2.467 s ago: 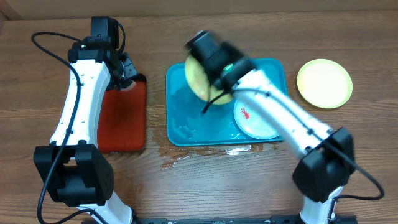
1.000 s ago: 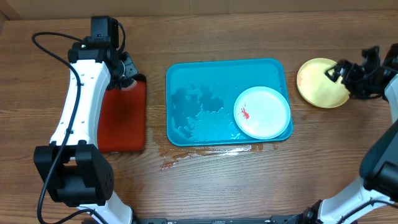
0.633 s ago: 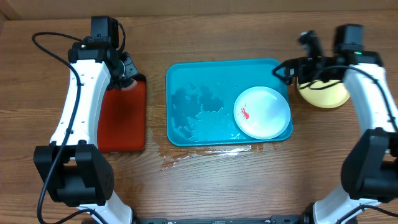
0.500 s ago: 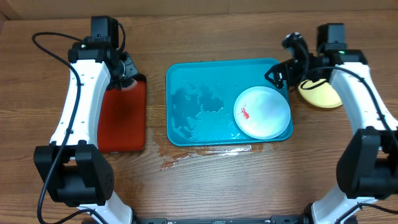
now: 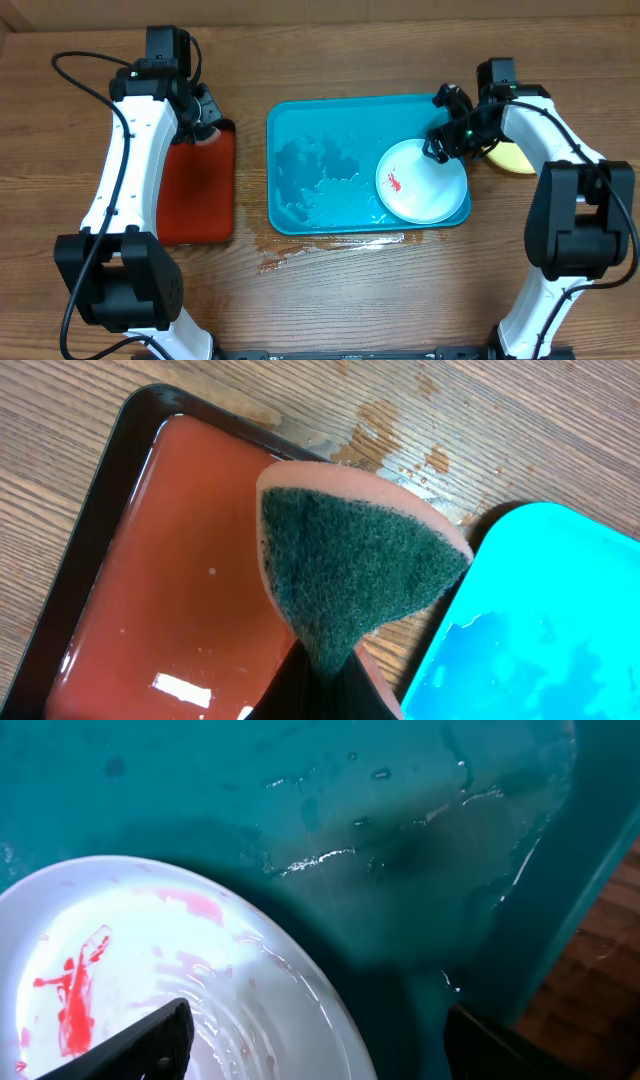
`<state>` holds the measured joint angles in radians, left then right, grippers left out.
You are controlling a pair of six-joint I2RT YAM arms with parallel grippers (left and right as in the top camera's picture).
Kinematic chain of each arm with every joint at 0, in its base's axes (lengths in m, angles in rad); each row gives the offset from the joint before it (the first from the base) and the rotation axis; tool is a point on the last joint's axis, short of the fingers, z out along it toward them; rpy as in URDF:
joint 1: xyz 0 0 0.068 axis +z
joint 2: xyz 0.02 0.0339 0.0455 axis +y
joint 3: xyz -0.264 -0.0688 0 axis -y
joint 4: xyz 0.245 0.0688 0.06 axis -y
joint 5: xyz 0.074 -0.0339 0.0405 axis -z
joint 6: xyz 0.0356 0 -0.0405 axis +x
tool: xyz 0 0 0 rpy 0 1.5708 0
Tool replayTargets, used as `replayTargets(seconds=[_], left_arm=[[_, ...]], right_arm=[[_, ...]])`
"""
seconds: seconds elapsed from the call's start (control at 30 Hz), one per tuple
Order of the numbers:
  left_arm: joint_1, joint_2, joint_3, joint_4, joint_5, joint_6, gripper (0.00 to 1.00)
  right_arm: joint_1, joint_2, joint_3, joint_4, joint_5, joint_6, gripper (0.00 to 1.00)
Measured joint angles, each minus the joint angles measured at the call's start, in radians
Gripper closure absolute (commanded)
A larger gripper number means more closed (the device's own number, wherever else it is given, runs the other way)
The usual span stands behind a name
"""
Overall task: Clean dirty plates on tray and stack at the side
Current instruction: 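Reach the right gripper to the rim of the white plate and drag it left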
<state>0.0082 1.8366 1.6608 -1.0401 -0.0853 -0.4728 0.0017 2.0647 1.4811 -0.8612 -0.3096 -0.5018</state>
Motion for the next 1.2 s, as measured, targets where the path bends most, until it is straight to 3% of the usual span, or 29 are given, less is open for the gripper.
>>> replayTargets(seconds=[0.23, 0.47, 0.73, 0.9, 1.2], left_arm=[[0.0, 0.0, 0.0, 0.0, 0.0, 0.0, 0.96], [0.0, 0.0, 0.0, 0.0, 0.0, 0.0, 0.96], [0.0, 0.0, 0.0, 0.0, 0.0, 0.0, 0.96], [0.0, 0.0, 0.0, -0.001, 0.0, 0.0, 0.96], [0.0, 0.0, 0.0, 0.001, 0.0, 0.0, 0.96]], right_arm=[[0.001, 0.001, 0.0, -0.063, 0.004, 0.0, 0.3], [0.002, 0.001, 0.0, -0.175, 0.014, 0.013, 0.34], [0.005, 0.001, 0.0, -0.208, 0.071, 0.201, 0.48], [0.006, 0.001, -0.001, -0.246, 0.081, 0.304, 0.5], [0.007, 0.003, -0.049, -0.2, 0.017, 0.396, 0.83]])
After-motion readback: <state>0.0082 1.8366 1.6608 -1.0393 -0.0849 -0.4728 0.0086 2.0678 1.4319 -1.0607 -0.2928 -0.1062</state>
